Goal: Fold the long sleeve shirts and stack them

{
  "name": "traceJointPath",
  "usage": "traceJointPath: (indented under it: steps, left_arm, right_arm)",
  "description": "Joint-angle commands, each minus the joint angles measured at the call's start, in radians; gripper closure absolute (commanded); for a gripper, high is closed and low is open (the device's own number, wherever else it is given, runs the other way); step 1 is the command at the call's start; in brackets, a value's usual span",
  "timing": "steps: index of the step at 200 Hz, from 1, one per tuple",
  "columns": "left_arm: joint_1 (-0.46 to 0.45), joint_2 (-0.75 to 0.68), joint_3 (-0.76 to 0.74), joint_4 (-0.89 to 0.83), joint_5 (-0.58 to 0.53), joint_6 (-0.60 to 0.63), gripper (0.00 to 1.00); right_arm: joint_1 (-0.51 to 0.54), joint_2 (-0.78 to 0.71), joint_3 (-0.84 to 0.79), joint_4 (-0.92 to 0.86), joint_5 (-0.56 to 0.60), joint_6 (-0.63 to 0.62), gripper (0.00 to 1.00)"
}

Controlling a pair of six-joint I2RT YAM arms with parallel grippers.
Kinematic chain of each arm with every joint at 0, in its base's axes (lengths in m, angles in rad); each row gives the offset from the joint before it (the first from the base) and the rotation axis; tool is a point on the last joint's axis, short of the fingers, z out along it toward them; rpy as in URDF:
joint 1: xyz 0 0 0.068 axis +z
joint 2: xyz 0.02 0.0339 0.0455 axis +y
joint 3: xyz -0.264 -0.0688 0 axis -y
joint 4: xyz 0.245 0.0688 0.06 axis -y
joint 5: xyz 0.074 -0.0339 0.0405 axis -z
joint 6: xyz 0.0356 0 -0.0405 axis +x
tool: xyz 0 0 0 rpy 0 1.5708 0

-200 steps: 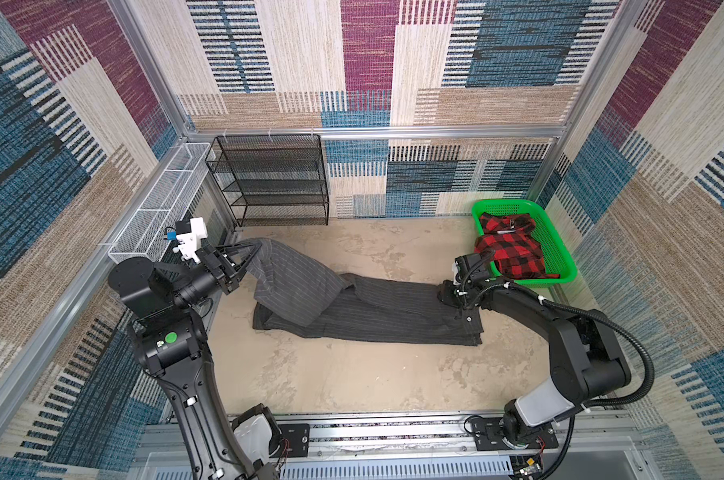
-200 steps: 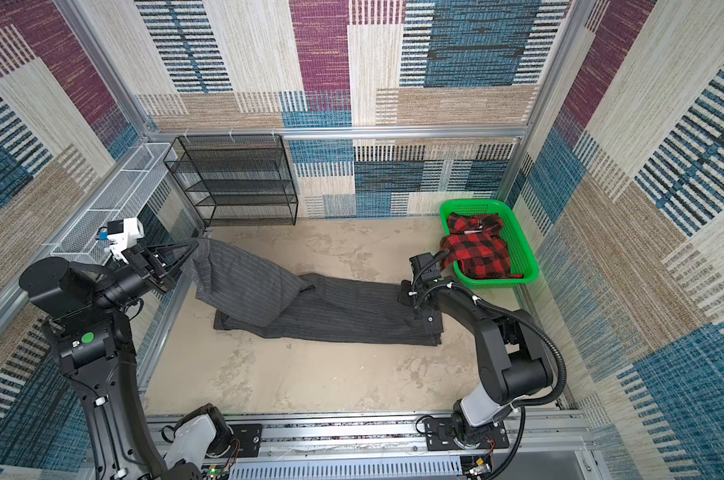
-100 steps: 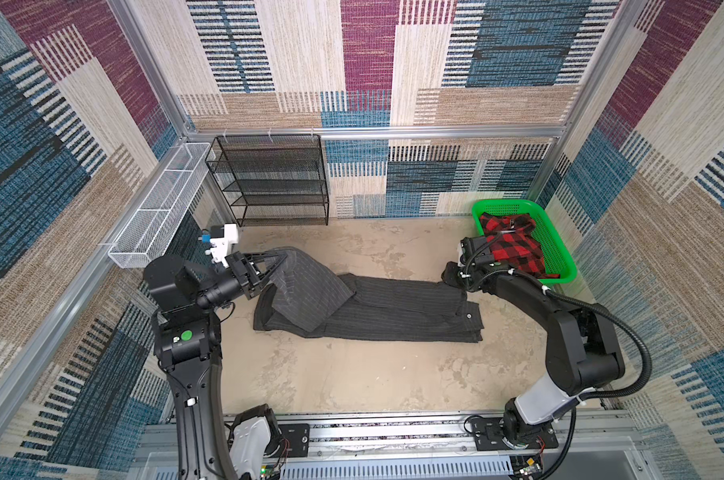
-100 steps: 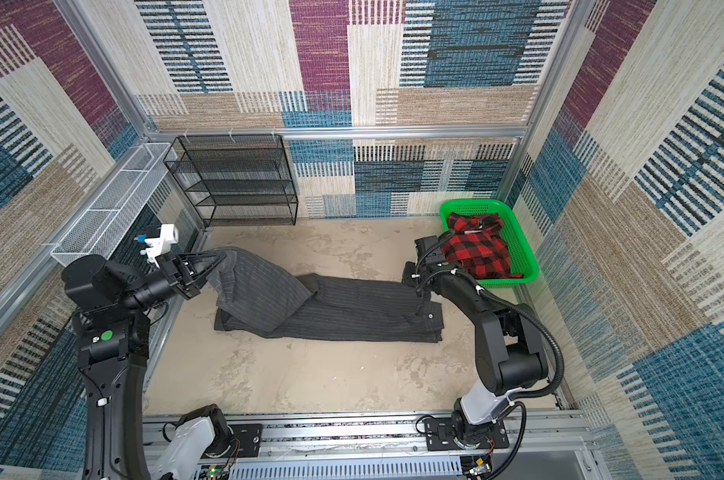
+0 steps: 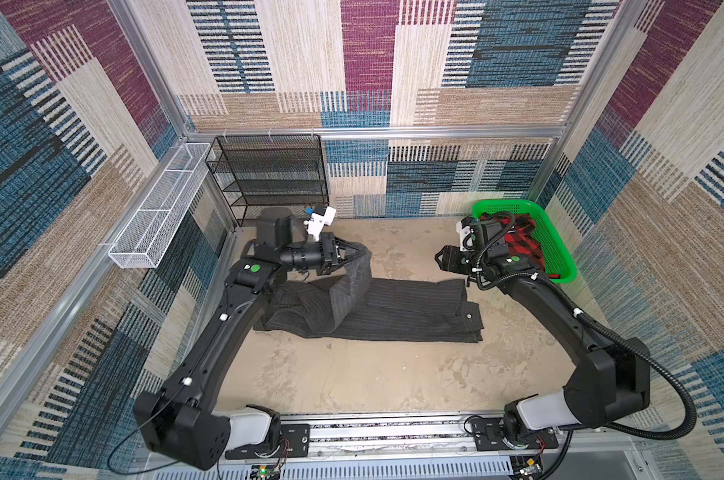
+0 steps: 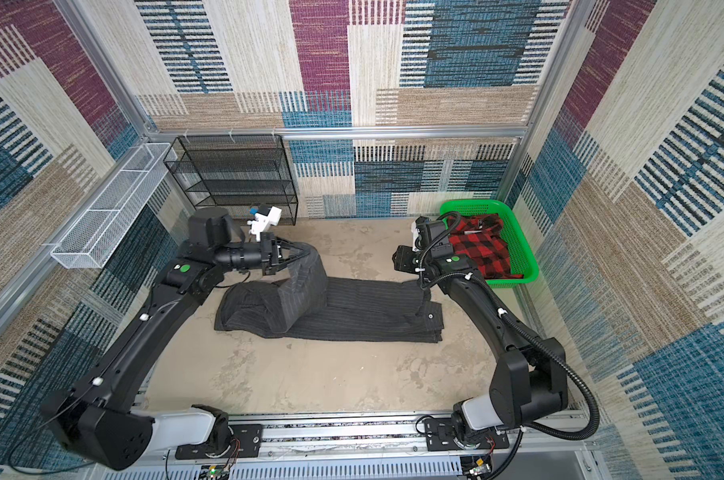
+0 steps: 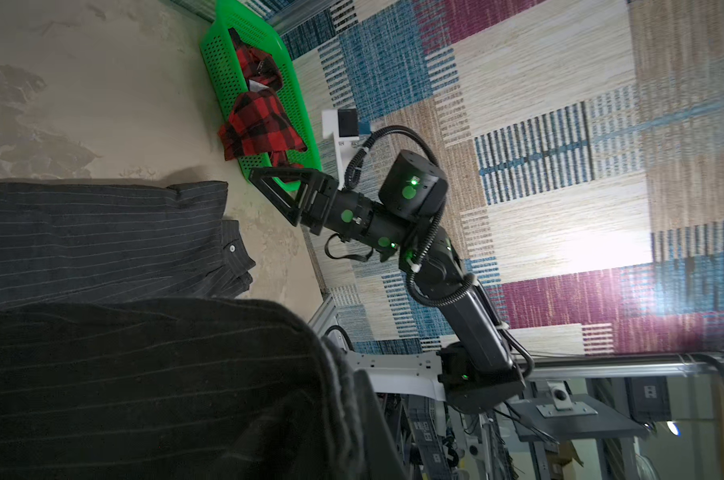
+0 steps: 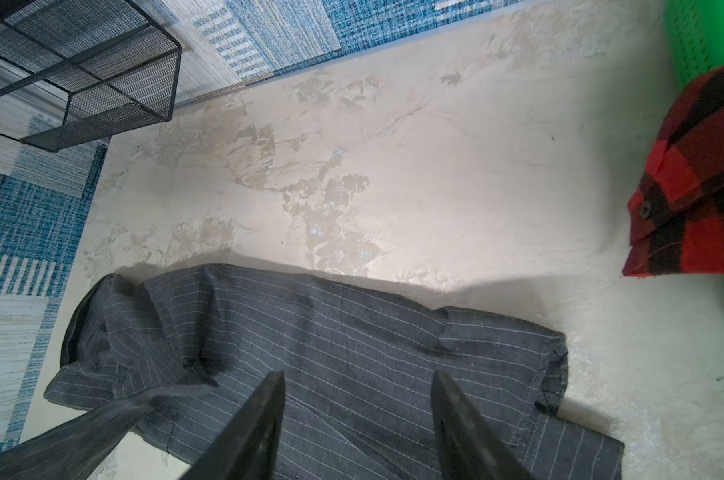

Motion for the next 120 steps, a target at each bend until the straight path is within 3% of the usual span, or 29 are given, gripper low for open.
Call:
traceJointPath:
  steps: [1,44,82,120]
  left_arm:
    - [-0.079,0.129,0.104,-0.119,-0.016,0.168,1.0]
    - [-0.231,0.432,0.347,-0.281,-0.012,0.299,1.0]
    - [-0.265,0.619,0.486,-0.369,-0.021,0.356,1.0]
    - [-0.267,0.74,0.563,-0.417,-0.026,0.381,1.0]
  right_arm:
    - [0.001,-0.02,-0.009,-0.019,0.03,-0.035,0.4]
    - [0.0,-0.029,-0.041,-0.024,0.062,-0.045,0.39]
    - [0.0,-0.063,-0.059,-0.043,0.084,-0.049,0.38]
    - [0.017,-0.119,-0.115,-0.022,-0.053,-0.113,0.36]
